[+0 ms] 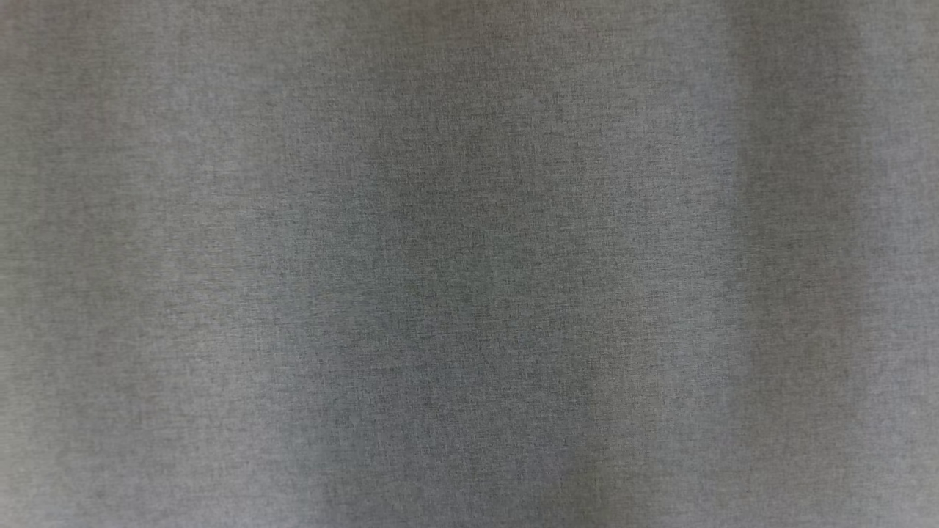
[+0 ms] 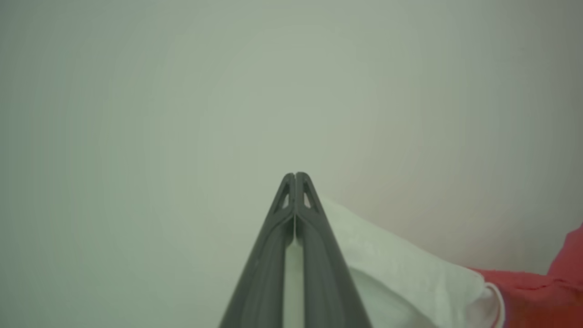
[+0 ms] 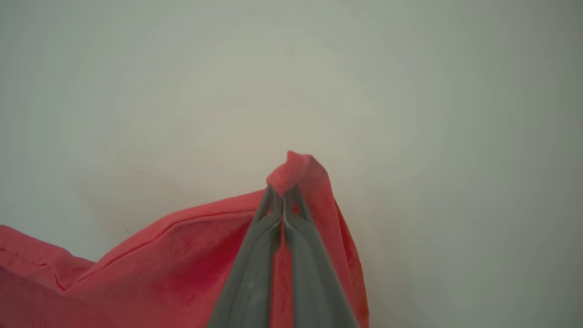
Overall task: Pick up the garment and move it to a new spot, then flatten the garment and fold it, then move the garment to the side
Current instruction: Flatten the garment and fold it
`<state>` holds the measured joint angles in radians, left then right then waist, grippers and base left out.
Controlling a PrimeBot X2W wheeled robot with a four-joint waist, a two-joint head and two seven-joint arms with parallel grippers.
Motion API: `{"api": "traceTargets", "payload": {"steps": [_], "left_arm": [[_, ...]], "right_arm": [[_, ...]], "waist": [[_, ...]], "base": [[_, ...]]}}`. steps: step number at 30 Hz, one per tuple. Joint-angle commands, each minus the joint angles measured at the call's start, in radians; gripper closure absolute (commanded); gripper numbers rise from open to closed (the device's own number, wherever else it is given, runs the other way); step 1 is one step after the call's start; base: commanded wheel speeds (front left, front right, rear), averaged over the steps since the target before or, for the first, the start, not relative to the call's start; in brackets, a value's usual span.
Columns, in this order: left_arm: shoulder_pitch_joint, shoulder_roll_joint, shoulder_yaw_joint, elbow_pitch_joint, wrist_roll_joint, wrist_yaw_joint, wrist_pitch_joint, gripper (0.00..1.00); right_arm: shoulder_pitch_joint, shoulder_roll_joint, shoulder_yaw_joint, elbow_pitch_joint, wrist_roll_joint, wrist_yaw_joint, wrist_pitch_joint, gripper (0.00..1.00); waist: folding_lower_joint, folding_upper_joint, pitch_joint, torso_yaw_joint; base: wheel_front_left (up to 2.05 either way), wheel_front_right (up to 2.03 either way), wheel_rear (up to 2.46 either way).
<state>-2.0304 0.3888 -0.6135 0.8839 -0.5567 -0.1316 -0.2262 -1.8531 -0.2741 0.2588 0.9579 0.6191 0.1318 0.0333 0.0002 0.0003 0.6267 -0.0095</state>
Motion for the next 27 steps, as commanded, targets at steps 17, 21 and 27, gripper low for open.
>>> {"api": "traceTargets", "payload": {"steps": [17, 21, 27], "left_arm": [[0.768, 0.041, 0.168, -0.409, -0.038, 0.119, -0.039, 1.00], [1.039, 0.060, 0.214, -0.602, -0.046, 0.189, -0.039, 1.00], [1.408, 0.082, 0.228, -0.844, -0.064, 0.287, -0.039, 1.00]], "right_arm": [[0.656, -0.118, 0.155, -0.281, 0.251, -0.003, -0.096, 1.00], [0.863, -0.158, 0.159, -0.382, 0.295, -0.003, -0.109, 1.00], [1.162, -0.196, 0.105, -0.495, 0.334, -0.003, -0.116, 1.00]], "waist": [[-0.0002, -0.0003, -0.284, 0.006], [-0.0002, -0.0003, -0.347, 0.007], [-0.0002, -0.0003, -0.411, 0.017]], "base": [[0.00, 0.00, 0.00], [0.00, 0.00, 0.00], [0.00, 0.00, 0.00]]}}
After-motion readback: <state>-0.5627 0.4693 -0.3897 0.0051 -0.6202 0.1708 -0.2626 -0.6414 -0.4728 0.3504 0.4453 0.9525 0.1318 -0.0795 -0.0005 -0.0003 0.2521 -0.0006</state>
